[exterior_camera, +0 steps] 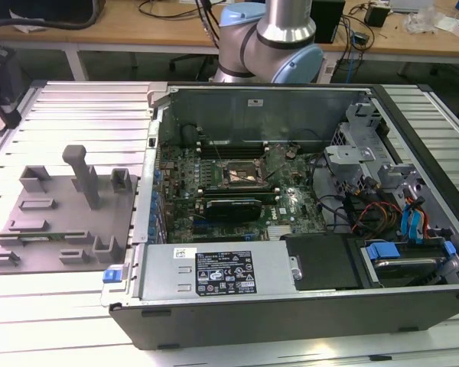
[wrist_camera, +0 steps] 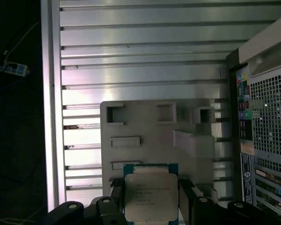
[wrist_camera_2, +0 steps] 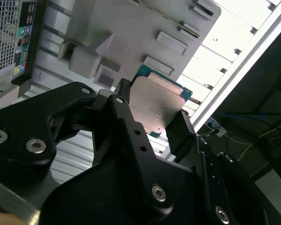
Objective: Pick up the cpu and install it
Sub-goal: 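Pick up the cpu and move it towards the insertion slot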
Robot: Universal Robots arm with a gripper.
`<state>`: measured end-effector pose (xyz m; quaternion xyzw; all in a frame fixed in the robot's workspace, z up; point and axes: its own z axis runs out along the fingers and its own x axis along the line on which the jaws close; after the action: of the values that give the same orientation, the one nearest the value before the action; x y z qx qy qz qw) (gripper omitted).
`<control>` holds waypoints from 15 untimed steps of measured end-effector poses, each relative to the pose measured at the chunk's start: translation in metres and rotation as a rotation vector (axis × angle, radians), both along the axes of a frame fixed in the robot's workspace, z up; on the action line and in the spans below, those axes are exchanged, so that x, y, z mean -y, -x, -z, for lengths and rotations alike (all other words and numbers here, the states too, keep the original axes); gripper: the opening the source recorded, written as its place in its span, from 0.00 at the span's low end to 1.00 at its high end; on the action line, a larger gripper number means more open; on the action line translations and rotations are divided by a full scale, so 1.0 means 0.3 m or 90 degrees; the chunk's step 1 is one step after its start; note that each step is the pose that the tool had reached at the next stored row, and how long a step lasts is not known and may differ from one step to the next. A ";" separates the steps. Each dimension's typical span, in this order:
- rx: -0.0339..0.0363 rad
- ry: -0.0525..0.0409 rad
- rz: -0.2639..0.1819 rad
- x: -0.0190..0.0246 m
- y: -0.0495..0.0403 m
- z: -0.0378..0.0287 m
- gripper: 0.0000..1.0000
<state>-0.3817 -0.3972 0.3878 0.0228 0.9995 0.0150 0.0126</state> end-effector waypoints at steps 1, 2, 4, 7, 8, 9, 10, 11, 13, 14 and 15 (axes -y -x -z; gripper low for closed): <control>0.0002 -0.0001 0.000 -0.003 -0.015 0.000 0.55; 0.0001 -0.0001 0.000 -0.005 -0.028 0.000 0.55; 0.0000 0.0000 -0.001 -0.009 -0.054 0.000 0.55; 0.0000 0.0000 -0.001 -0.014 -0.092 0.000 0.55; 0.0000 0.0000 -0.001 -0.015 -0.102 0.000 0.55; 0.0001 0.0000 -0.001 -0.016 -0.110 0.000 0.55; 0.0001 0.0000 -0.001 -0.020 -0.116 0.000 0.55; 0.0001 0.0002 -0.001 -0.024 -0.129 0.000 0.55; 0.0000 0.0002 -0.001 -0.029 -0.150 0.000 0.55; 0.0001 0.0003 -0.001 -0.033 -0.156 0.000 0.55; 0.0001 0.0003 -0.001 -0.038 -0.171 0.000 0.55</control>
<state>-0.3304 -0.3860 0.3877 0.0219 0.9996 0.0147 0.0126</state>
